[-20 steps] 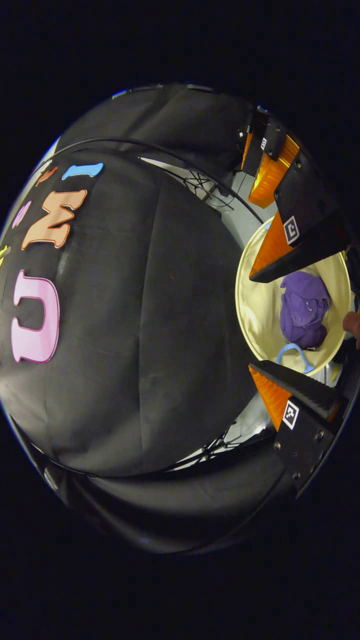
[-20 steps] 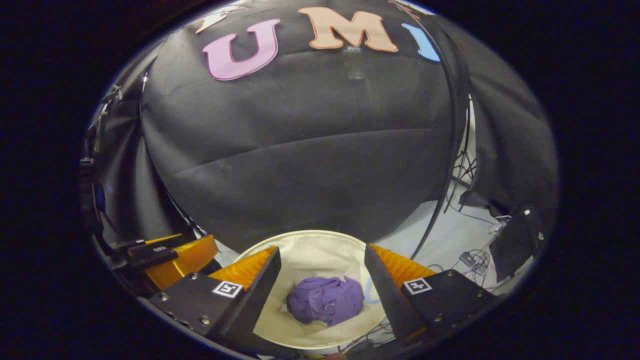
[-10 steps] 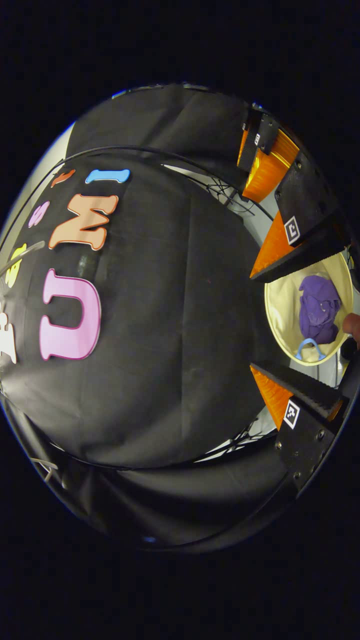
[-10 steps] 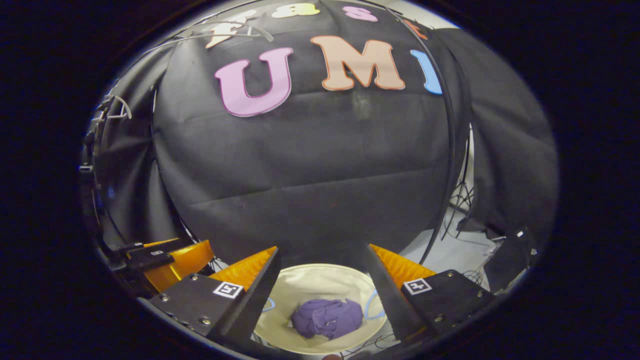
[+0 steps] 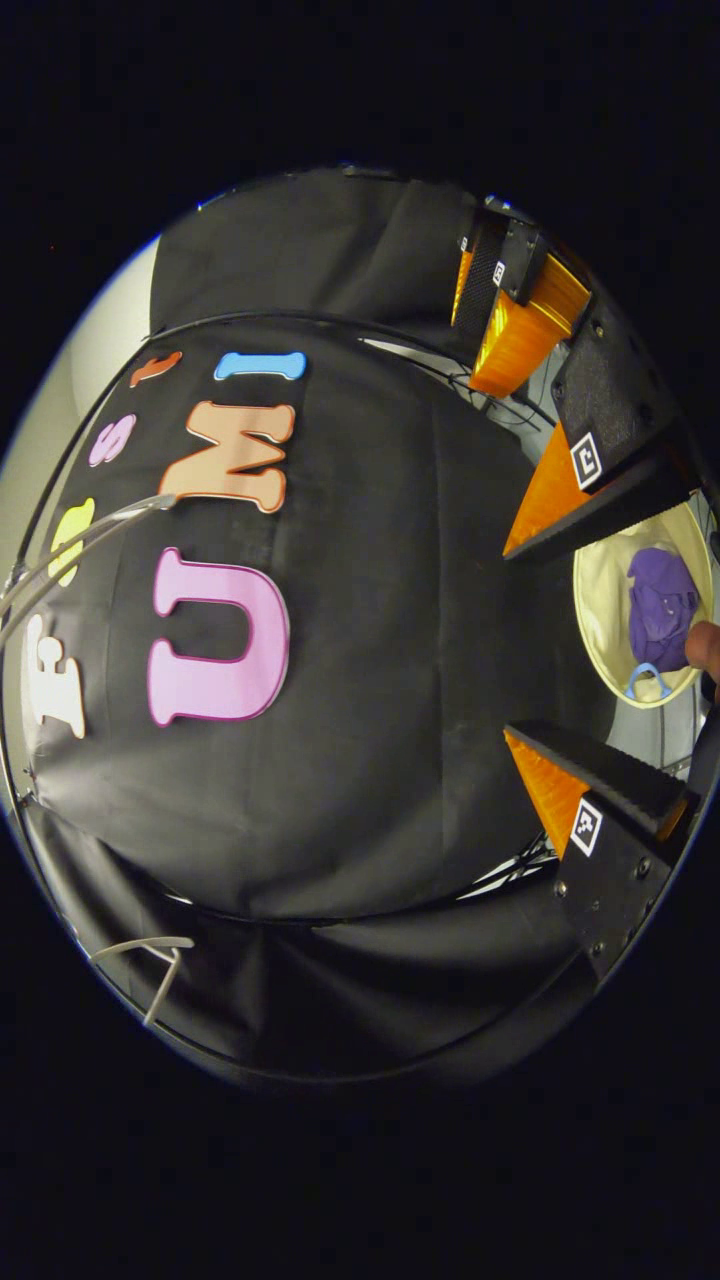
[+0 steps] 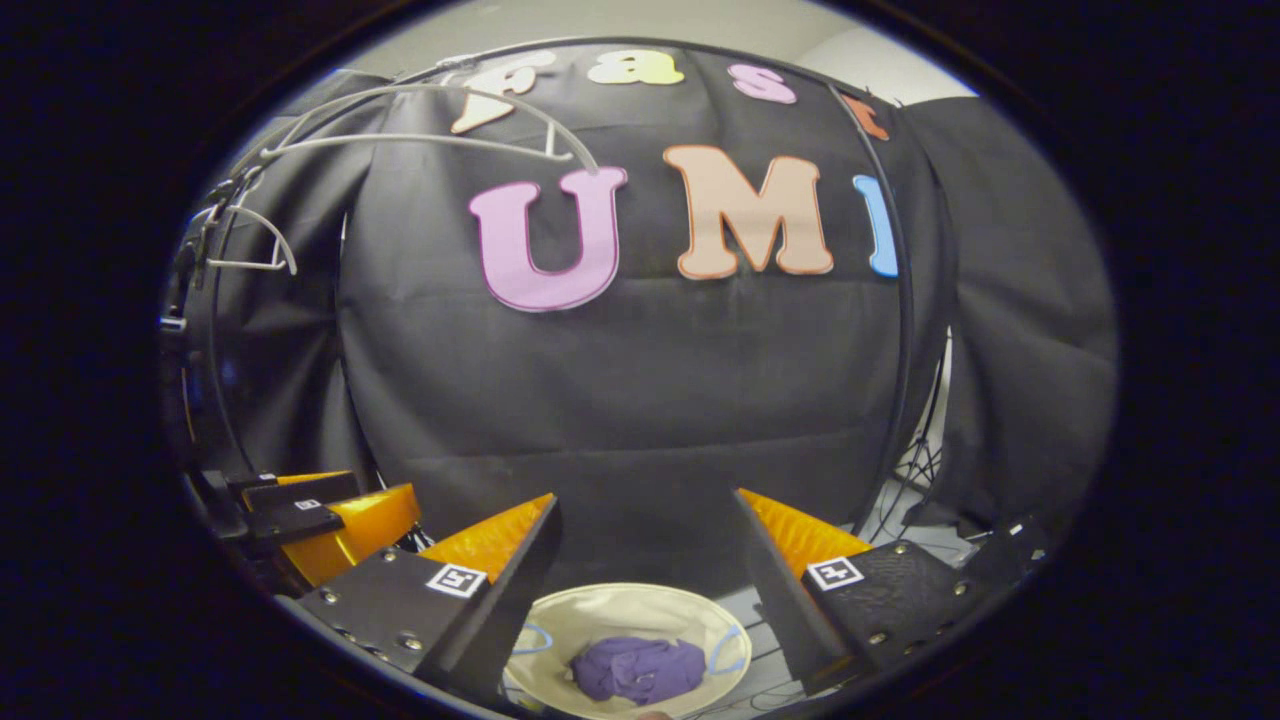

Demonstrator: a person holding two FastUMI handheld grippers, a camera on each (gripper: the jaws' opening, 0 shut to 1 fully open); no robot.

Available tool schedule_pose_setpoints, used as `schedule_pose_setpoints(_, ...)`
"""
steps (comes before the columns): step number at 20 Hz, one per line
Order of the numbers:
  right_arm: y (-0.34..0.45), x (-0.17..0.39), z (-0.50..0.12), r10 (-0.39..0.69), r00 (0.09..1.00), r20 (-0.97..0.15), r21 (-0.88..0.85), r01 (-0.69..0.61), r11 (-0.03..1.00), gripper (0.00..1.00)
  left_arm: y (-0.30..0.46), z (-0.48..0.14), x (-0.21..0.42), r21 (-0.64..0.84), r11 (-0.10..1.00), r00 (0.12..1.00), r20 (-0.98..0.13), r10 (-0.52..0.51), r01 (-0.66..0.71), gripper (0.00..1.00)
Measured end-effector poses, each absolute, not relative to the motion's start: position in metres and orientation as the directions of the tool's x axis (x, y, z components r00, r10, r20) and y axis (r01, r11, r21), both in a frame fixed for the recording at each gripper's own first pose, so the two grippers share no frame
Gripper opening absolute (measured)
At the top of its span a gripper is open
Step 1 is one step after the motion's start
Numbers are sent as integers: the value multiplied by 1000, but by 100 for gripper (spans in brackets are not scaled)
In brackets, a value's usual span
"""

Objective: Grasp the clothes on the hanger with both hands and then place them into the laundry hamper below.

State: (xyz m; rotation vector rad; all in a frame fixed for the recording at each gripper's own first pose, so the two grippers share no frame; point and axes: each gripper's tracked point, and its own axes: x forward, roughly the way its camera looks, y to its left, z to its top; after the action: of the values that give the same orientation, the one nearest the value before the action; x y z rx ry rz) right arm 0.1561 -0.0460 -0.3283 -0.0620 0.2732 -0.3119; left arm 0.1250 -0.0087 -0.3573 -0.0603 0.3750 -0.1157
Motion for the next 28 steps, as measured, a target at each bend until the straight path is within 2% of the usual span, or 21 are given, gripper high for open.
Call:
schedule_pose_setpoints(2, -41, 157, -304, -304, 926, -222, -109, 286, 952, 96, -7, -338, 131, -60, 994, 937, -332, -110, 96, 96)
schedule_pose_setpoints(3, -39, 157, -294, -299, 932, -206, -104, 283, 954, 96, -7, -329, 135, -58, 993, 941, -320, -112, 99, 96)
schedule_pose_setpoints(4, -36, 159, -282, -294, 937, -186, -100, 280, 955, 96, -11, -319, 136, -62, 992, 943, -310, -123, 109, 92)
schedule_pose_setpoints(5, -34, 159, -270, -288, 942, -169, -97, 275, 956, 100, -11, -311, 136, -67, 991, 943, -306, -128, 113, 96)
schedule_pose_setpoints(6, -37, 157, -259, -288, 945, -153, -94, 276, 957, 96, -12, -303, 136, -71, 991, 945, -300, -129, 113, 93)
schedule_pose_setpoints(8, -34, 159, -239, -281, 951, -127, -87, 271, 959, 100, -15, -287, 135, -82, 990, 948, -288, -137, 118, 96)
schedule_pose_setpoints(10, -31, 155, -220, -274, 956, -102, -84, 266, 960, 96, -19, -269, 132, -94, 988, 952, -267, -147, 126, 96)
schedule_pose_setpoints(11, -29, 152, -212, -268, 959, -92, -82, 261, 962, 100, -18, -261, 129, -90, 987, 956, -252, -152, 134, 96)
schedule_pose_setpoints(12, -26, 148, -204, -256, 963, -85, -71, 251, 966, 100, -17, -251, 125, -76, 988, 962, -231, -147, 133, 93)
schedule_pose_setpoints(13, -24, 143, -199, -253, 965, -77, -67, 248, 967, 100, -16, -243, 124, -49, 991, 968, -211, -134, 127, 96)
schedule_pose_setpoints(14, -26, 137, -193, -254, 965, -65, -71, 249, 966, 100, -14, -234, 122, -16, 993, 975, -190, -114, 113, 92)
schedule_pose_setpoints(16, -33, 128, -184, -269, 962, -46, -95, 264, 960, 100, -16, -217, 120, 17, 994, 980, -166, -105, 110, 92)
schedule_pose_setpoints(17, -36, 123, -182, -276, 960, -42, -103, 270, 957, 100, -21, -213, 114, 10, 993, 980, -162, -112, 115, 92)
schedule_pose_setpoints(18, -35, 115, -181, -284, 958, -35, -106, 279, 955, 96, -25, -210, 110, -5, 993, 980, -161, -116, 117, 92)
schedule_pose_setpoints(21, -40, 99, -175, -296, 955, -21, -100, 292, 951, 96, -31, -203, 103, -15, 993, 981, -157, -114, 113, 92)
schedule_pose_setpoints(22, -41, 93, -171, -297, 955, -13, -94, 294, 951, 100, -32, -195, 101, -24, 993, 982, -149, -115, 113, 92)
schedule_pose_setpoints(23, -41, 86, -165, -296, 955, -5, -87, 294, 952, 96, -36, -186, 97, -46, 992, 983, -141, -120, 114, 92)
schedule_pose_setpoints(24, -41, 80, -160, -294, 956, 1, -79, 294, 953, 100, -38, -177, 94, -62, 991, 983, -136, -123, 116, 92)
schedule_pose_setpoints(25, -40, 75, -155, -287, 958, -1, -72, 287, 955, 96, -35, -174, 91, -76, 990, 984, -130, -124, 115, 93)
schedule_pose_setpoints(26, -37, 69, -153, -275, 962, -7, -67, 274, 960, 100, -34, -167, 87, -90, 989, 984, -124, -126, 115, 92)
schedule_pose_setpoints(28, -38, 59, -143, -260, 966, -6, -75, 259, 963, 100, -28, -153, 81, -113, 988, 988, -105, -117, 105, 92)
